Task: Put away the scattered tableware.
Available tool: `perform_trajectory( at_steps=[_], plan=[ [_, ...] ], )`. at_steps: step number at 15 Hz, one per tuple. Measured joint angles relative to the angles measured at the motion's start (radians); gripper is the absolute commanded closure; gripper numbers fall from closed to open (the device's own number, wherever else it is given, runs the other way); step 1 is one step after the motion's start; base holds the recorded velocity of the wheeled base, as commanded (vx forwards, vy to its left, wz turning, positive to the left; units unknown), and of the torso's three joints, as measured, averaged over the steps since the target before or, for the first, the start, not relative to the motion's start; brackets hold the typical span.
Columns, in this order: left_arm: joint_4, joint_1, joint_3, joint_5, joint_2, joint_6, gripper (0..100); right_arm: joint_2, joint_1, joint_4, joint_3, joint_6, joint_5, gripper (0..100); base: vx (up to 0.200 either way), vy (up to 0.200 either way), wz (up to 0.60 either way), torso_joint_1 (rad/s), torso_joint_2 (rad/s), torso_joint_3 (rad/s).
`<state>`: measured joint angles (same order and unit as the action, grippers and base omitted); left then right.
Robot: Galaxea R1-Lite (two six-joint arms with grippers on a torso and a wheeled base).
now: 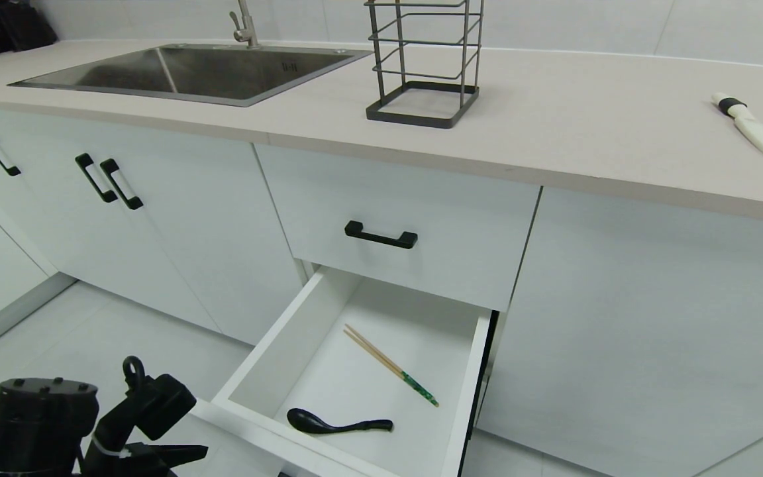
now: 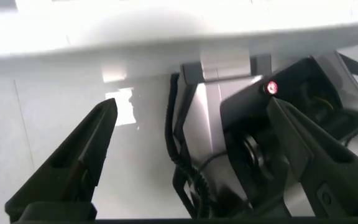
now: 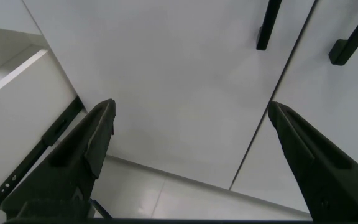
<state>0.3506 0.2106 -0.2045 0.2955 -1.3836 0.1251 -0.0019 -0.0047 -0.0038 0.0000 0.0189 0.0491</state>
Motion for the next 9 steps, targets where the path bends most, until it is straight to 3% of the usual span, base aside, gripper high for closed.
perform_trajectory(
  at_steps=[9],
  plan=[
    [0.126,0.001,0.003,0.001,-0.096,0.000,0,0.000,0.000,0.000,0.000,0.000,0.000,0,0.000,0.000,0.00,0.000,0.00,0.000]
  ],
)
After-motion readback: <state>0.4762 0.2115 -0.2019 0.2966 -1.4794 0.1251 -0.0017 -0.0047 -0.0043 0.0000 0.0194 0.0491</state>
